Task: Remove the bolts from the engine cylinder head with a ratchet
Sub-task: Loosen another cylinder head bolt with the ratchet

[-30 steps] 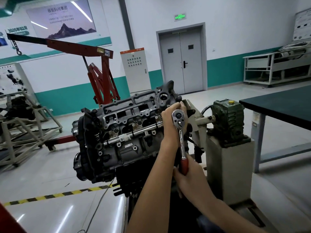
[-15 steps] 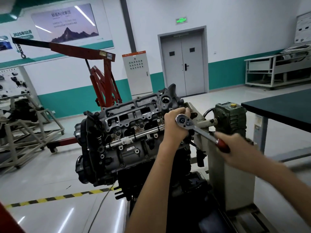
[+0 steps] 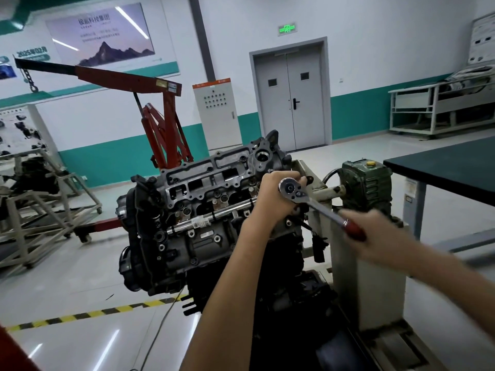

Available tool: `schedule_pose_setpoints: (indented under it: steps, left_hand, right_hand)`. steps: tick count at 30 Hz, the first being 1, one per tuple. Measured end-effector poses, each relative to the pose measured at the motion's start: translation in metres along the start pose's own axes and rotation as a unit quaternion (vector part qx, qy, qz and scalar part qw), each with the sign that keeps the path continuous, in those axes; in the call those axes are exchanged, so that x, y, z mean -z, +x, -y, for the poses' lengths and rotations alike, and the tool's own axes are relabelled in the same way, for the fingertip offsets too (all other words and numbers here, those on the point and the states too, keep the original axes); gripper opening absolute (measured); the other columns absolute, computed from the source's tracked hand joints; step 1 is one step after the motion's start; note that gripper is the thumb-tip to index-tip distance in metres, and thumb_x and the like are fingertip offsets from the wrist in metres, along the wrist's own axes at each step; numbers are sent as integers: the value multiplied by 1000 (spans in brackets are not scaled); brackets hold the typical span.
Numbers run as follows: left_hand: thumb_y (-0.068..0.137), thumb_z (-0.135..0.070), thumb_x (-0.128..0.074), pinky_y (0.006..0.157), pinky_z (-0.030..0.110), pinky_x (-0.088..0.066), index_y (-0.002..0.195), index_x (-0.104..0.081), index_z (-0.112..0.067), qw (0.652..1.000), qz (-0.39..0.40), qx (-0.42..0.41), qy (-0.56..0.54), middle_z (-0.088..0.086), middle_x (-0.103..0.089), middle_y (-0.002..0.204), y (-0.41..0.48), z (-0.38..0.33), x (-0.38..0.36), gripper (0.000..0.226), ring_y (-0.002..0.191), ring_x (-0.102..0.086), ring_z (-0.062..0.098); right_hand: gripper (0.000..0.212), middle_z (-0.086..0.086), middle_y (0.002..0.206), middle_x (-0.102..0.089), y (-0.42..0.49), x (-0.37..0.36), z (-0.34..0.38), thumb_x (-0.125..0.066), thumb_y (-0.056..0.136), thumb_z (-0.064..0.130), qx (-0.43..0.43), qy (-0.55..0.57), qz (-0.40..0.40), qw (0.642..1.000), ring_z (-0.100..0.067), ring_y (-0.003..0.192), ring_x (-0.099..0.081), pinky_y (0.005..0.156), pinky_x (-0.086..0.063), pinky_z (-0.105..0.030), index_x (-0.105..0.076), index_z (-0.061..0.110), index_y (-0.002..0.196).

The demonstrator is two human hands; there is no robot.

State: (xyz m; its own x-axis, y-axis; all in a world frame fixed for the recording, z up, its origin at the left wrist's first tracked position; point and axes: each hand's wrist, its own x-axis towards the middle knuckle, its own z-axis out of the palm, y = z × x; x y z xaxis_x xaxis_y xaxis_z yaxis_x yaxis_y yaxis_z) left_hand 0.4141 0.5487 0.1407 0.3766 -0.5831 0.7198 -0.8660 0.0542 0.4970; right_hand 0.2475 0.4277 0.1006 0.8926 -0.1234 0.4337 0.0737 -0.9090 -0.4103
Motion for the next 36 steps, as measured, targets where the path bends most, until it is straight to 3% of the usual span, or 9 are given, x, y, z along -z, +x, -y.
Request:
schedule_pose_setpoints:
  steps: [4, 7, 13, 15, 19, 22, 26, 30, 36]
  left_hand:
    - [92, -5, -59, 51, 26, -26, 51, -41, -12, 1000, 0, 2, -25, -3, -36, 50, -3, 0, 3, 45, 51, -32, 11]
    - [94, -6, -56, 48, 26, -26, 53, -42, -12, 995, -78, 22, -57, -5, -36, 50, -5, -2, -8, 44, 48, -31, 7]
    - [91, -1, -55, 49, 28, -25, 57, -40, 4, 981, -162, 67, -87, 19, -36, 53, -2, -2, -23, 37, 53, -34, 12]
    - [88, 5, -54, 49, 27, -26, 58, -42, 6, 981, -152, 67, -98, 10, -37, 54, -3, 0, -21, 32, 52, -34, 10]
    - [92, -1, -57, 50, 28, -30, 53, -41, -5, 994, -73, 32, -72, 1, -39, 52, -5, 1, -8, 43, 52, -35, 9]
    - [88, 0, -62, 50, 21, -27, 51, -35, -25, 1000, -7, 1, 2, -13, -35, 48, -1, -2, 0, 52, 49, -30, 3]
    - [89, 0, -60, 53, 26, -25, 51, -39, -14, 999, -28, 21, -26, -6, -35, 49, -3, 0, 0, 46, 51, -31, 11]
    - [93, -5, -56, 48, 25, -25, 52, -35, -21, 994, -105, 32, -30, -8, -34, 48, -4, -4, -13, 49, 47, -29, 6]
    - [83, 6, -57, 44, 12, -25, 51, -36, -26, 989, -125, 59, -46, -14, -36, 44, -1, -2, -18, 51, 42, -36, 0]
  right_hand:
    - [20, 10, 60, -55, 20, 32, -15, -63, 80, 13, 35, -157, -29, 987, -2, 52, -55, 50, -39, -10, -57, 20, 98]
    - [16, -4, 67, -61, -1, -13, -3, -64, 80, 9, -37, -19, -47, 998, -10, 55, -59, 54, -52, -24, -56, 11, 94]
    - [28, 2, 45, -49, -10, -106, 69, -60, 82, 4, -116, 337, -96, 929, -9, 30, -44, 34, -36, -20, -43, 25, 72]
    - [30, 3, 44, -51, -9, -109, 75, -57, 83, 4, -114, 366, -71, 921, -12, 29, -46, 33, -36, -20, -42, 27, 72]
    - [19, -1, 57, -53, -10, -57, 30, -59, 77, -1, -79, 156, -36, 984, -10, 46, -49, 48, -47, -34, -49, 15, 76]
    - [20, 3, 65, -57, 5, 8, -6, -62, 81, 5, -12, -39, 6, 999, -5, 53, -55, 48, -44, -18, -53, 19, 92]
    - [17, 16, 57, -43, 15, 29, -8, -63, 80, 13, 26, -160, -53, 985, 7, 50, -45, 45, -29, -7, -55, 11, 96]
    - [19, -2, 60, -54, -15, -42, 20, -63, 81, 6, -95, 63, -95, 989, -12, 48, -53, 45, -42, -17, -54, 5, 97]
    - [22, -2, 53, -47, -10, -124, 89, -56, 82, 1, -149, 386, -142, 899, -8, 36, -43, 38, -40, -23, -50, 22, 81]
